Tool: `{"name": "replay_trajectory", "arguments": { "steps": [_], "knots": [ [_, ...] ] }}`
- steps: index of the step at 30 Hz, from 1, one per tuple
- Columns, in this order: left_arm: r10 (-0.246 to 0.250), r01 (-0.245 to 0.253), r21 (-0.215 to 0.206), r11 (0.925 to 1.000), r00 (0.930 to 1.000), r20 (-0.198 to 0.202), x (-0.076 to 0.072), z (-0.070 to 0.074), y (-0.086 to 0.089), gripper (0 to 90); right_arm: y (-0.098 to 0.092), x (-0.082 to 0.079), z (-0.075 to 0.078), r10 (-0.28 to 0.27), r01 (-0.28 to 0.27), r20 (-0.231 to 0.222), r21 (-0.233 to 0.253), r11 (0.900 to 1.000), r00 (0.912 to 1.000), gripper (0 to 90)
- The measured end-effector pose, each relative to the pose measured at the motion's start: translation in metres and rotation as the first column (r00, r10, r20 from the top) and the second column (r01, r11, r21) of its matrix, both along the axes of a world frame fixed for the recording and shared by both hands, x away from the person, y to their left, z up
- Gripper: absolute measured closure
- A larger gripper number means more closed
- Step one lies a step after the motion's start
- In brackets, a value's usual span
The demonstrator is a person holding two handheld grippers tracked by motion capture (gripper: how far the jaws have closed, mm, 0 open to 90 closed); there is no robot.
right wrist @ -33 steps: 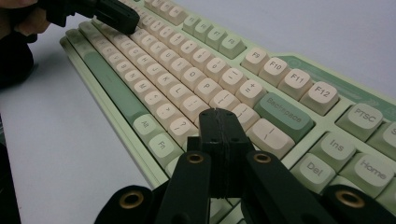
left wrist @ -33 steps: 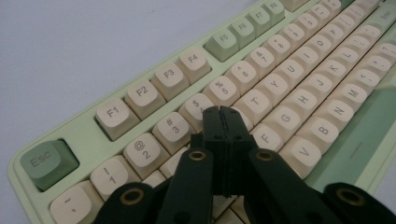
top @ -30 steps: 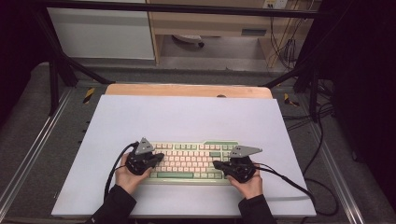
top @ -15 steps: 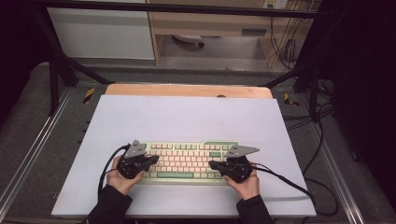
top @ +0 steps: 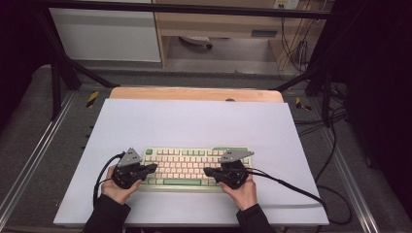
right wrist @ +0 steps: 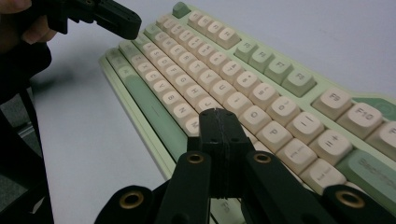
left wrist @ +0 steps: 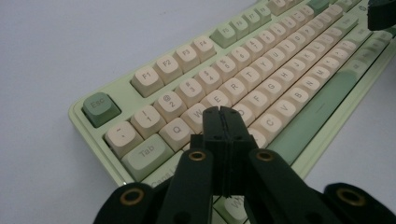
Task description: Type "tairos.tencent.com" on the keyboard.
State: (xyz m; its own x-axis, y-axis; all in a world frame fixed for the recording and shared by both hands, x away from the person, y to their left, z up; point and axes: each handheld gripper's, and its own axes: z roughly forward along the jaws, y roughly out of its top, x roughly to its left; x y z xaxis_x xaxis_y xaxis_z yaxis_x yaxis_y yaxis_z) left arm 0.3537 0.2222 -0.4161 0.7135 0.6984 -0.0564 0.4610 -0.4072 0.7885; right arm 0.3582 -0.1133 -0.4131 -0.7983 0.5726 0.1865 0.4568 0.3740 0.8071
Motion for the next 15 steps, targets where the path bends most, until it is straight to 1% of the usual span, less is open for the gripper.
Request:
{"name": "replay_trajectory", "arguments": {
  "steps": [4,7,8,10,15],
  "knots": [
    [0.003,-0.003,-0.005,1.0000,1.0000,-0.001,0.000,0.000,0.002,89.9,0.013,0.001,-0.002,0.011,-0.010,-0.012,0.011,1.000,0.9999,90.0],
    [0.004,-0.004,-0.003,1.0000,1.0000,-0.004,0.000,-0.001,0.003,90.0,0.022,0.003,-0.004,0.019,-0.019,-0.011,0.007,1.000,0.9998,90.0],
    [0.004,-0.004,-0.003,1.0000,1.0000,-0.005,0.000,-0.001,0.003,89.9,0.025,0.003,-0.005,0.021,-0.021,-0.014,0.015,1.000,0.9997,90.0],
    [0.004,-0.004,-0.005,1.0000,1.0000,-0.004,0.001,-0.001,0.004,89.9,0.030,0.004,-0.006,0.020,-0.020,-0.015,0.005,1.000,0.9997,90.0],
    [0.010,-0.010,-0.006,0.9999,0.9999,-0.003,0.001,-0.001,0.005,90.0,0.041,0.006,-0.012,0.022,-0.022,-0.024,0.011,1.000,0.9995,90.0]
  ]
}}
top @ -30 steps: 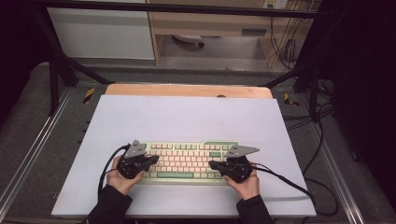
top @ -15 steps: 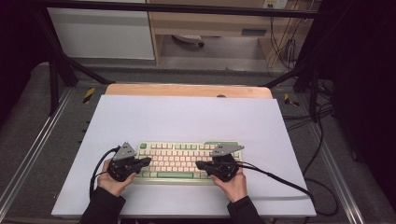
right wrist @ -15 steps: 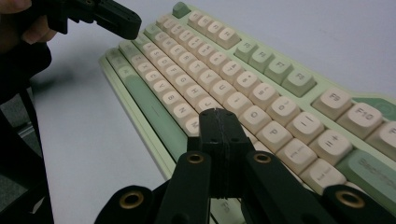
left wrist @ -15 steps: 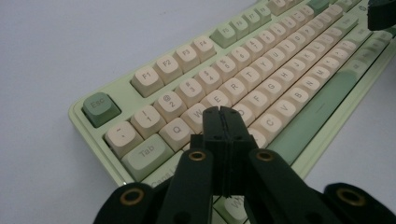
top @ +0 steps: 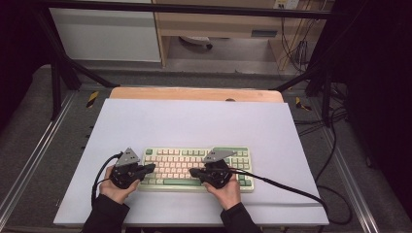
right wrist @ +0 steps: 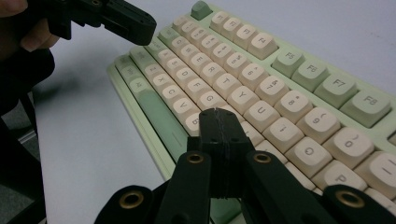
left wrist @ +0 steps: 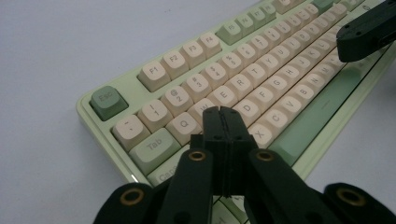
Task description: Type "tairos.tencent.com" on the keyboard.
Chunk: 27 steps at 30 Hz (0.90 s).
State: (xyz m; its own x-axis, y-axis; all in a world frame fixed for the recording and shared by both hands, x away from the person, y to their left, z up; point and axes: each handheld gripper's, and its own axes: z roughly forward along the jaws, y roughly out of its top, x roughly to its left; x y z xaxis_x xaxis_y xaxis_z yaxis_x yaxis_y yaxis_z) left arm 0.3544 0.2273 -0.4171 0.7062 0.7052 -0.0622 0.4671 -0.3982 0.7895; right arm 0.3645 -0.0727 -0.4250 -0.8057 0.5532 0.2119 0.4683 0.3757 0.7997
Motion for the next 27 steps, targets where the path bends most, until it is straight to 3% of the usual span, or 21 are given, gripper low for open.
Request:
{"name": "replay_trajectory", "arguments": {
  "steps": [12,23,27],
  "knots": [
    [-0.004,0.004,0.003,1.0000,1.0000,0.000,0.000,0.000,-0.001,89.9,0.010,0.004,-0.009,0.007,-0.007,-0.011,-0.009,1.000,0.9999,90.0],
    [-0.002,0.002,0.002,1.0000,1.0000,0.002,0.000,0.000,0.000,90.0,0.014,0.004,-0.014,0.021,-0.022,-0.018,-0.048,0.999,0.9996,90.0],
    [-0.004,0.004,0.000,1.0000,1.0000,0.003,0.000,0.001,-0.001,90.0,0.014,0.003,-0.013,0.017,-0.018,-0.009,-0.039,0.999,0.9998,90.0]
  ]
}}
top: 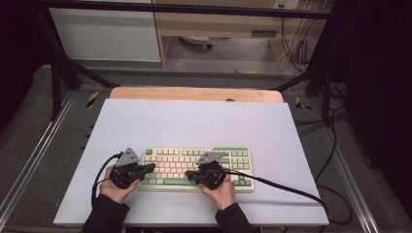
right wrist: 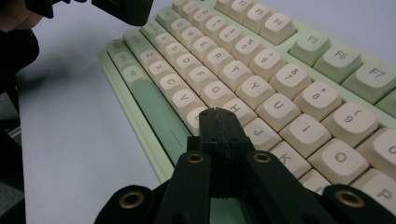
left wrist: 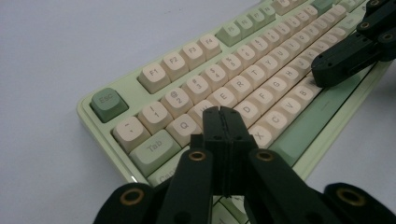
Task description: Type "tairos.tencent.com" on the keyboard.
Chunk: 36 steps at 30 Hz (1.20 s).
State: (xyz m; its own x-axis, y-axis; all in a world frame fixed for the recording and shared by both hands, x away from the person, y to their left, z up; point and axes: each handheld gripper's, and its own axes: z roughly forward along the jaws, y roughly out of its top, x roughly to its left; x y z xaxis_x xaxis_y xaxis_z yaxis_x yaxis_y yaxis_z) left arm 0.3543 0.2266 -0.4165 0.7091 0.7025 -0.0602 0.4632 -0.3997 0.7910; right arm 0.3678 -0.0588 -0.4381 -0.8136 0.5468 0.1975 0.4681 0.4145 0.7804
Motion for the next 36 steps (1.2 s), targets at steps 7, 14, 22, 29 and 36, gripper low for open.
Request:
{"name": "replay_trajectory", "arguments": {
  "steps": [7,14,22,29,36],
  "knots": [
    [-0.003,0.003,-0.001,1.0000,1.0000,0.002,0.000,0.001,0.000,90.0,-0.007,-0.002,0.015,-0.004,0.004,0.028,0.010,1.000,0.9996,90.0],
    [-0.008,0.008,-0.004,1.0000,1.0000,0.004,-0.001,0.002,-0.002,90.0,-0.018,-0.002,0.026,-0.011,0.011,0.053,-0.008,1.000,0.9985,90.0],
    [-0.022,0.022,-0.006,0.9998,0.9998,0.003,-0.002,0.003,-0.007,90.0,-0.035,-0.003,0.028,-0.037,0.038,0.054,-0.006,0.999,0.9978,90.0],
    [-0.036,0.036,-0.003,0.9994,0.9994,-0.001,-0.003,0.002,-0.014,89.9,-0.048,-0.005,0.027,-0.057,0.058,0.049,-0.007,0.998,0.9971,90.0],
    [-0.060,0.060,0.014,0.9981,0.9981,-0.016,-0.002,-0.002,-0.028,90.0,-0.057,-0.007,0.026,-0.064,0.065,0.047,-0.012,0.998,0.9968,90.0]
  ]
}}
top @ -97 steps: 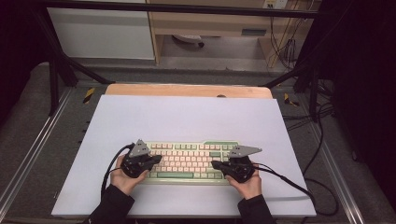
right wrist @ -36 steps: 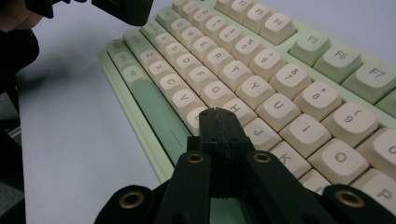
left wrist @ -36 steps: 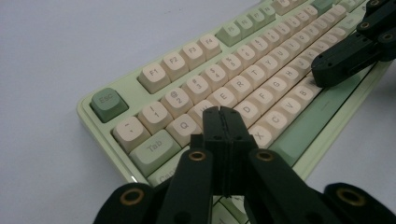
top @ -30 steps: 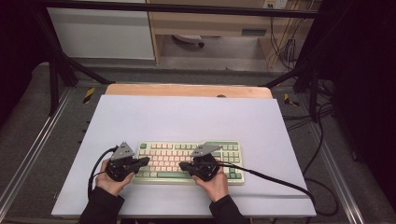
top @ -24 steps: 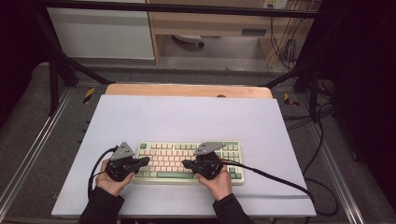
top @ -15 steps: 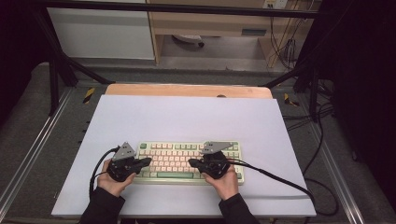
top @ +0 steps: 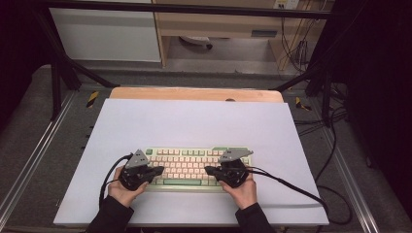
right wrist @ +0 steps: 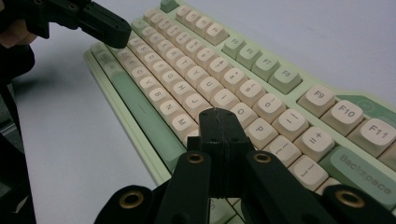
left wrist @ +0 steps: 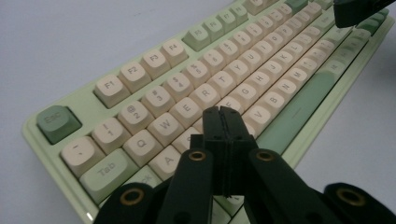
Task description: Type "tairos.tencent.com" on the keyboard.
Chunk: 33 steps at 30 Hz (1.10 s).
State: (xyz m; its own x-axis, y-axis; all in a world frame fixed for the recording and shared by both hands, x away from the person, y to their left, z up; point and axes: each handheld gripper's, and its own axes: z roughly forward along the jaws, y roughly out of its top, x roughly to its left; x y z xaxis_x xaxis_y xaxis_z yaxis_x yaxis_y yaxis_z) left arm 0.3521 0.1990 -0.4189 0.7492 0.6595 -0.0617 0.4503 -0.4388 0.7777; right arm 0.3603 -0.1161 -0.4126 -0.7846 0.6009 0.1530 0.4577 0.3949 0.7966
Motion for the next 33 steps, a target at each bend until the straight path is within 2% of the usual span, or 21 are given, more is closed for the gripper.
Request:
{"name": "replay_trajectory", "arguments": {
  "steps": [16,25,33],
  "knots": [
    [-0.043,0.043,0.035,0.9984,0.9990,-0.015,0.002,-0.009,-0.023,90.0,-0.014,-0.003,-0.002,-0.012,0.012,0.009,0.009,1.000,0.9999,90.0],
    [-0.042,0.043,0.046,0.9980,0.9990,-0.017,0.002,-0.011,-0.024,90.0,-0.015,-0.005,-0.001,-0.015,0.015,0.013,0.015,1.000,0.9998,90.0],
    [-0.016,0.016,0.015,0.9998,0.9998,0.014,0.002,0.002,-0.014,90.0,-0.015,-0.005,-0.002,-0.011,0.011,0.012,0.013,1.000,0.9999,90.0]
  ]
}}
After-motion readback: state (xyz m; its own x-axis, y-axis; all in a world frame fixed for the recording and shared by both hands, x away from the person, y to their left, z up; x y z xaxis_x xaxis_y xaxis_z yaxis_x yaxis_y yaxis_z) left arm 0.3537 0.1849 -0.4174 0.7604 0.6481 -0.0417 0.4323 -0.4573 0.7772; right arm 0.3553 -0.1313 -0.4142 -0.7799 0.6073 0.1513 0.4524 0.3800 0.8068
